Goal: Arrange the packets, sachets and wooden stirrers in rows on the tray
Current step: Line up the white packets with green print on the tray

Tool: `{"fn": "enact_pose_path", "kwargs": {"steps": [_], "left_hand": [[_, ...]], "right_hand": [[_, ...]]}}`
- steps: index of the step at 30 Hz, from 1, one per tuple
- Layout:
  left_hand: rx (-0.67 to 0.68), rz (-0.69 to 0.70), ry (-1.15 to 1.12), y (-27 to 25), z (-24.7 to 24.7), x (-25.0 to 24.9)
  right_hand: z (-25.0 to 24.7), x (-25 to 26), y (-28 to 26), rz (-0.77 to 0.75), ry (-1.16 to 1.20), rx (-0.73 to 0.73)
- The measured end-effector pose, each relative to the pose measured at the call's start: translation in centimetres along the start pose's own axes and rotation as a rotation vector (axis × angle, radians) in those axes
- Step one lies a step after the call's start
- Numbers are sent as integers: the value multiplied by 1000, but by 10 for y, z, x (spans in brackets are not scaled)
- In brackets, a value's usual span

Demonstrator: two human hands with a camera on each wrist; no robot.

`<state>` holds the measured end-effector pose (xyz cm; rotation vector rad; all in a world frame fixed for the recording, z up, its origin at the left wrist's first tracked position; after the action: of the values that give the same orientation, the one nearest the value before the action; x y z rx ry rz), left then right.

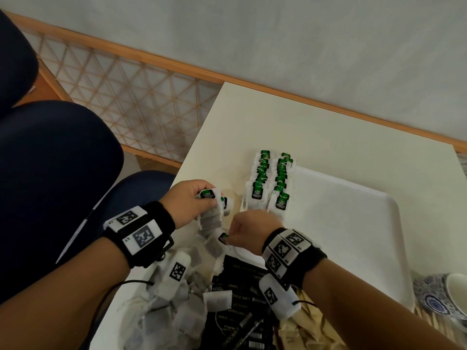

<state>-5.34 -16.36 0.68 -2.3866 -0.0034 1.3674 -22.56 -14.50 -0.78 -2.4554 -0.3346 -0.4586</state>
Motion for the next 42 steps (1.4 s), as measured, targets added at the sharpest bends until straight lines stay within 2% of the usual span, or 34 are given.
{"fn": "enact_pose_path", "kwargs": {"steps": [2,6,18,21,24,26,29,30,37,42], "left_hand": [[-5,9,-9,1,-2,0],[-9,11,-18,1,-2,2],[-13,-6,-27,6,1,3],[-10,2,-27,7,2,2],[-12,-1,-17,8,4,3],[-12,-2,-23,9,4,4],[-2,5,-28,9,7,4],[-1,6,-28,9,7,4],[2,14,-1,10,10,0],[9,17,-4,11,11,1]], "right_hand": [[-4,-4,0,-16,101,-10],[-26,-21,0,50,298,-118],[-59,-49,20,126,16,-218],[-58,-49,21,122,37,-249],[-57,-45,10,40,103,-350],[-50,-40,0,-41,126,-288],[-28,-32,-12,-143,9,-53],[-21,-33,-12,-152,-15,-17],[-14,-37,-5,-174,35,-93],[-17,-55,-19,-86,97,-24]]}}
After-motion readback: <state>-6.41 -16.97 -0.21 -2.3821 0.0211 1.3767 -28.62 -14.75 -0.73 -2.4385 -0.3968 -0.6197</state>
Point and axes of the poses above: each hand's wrist, its own y-axis towards the middle knuckle, its own z-axis out of the palm, x = y × z, the point moved 2 cm from there along y, towards the middle knuckle, and after that the axes turned 4 degrees about y, right-handed, at the moved point
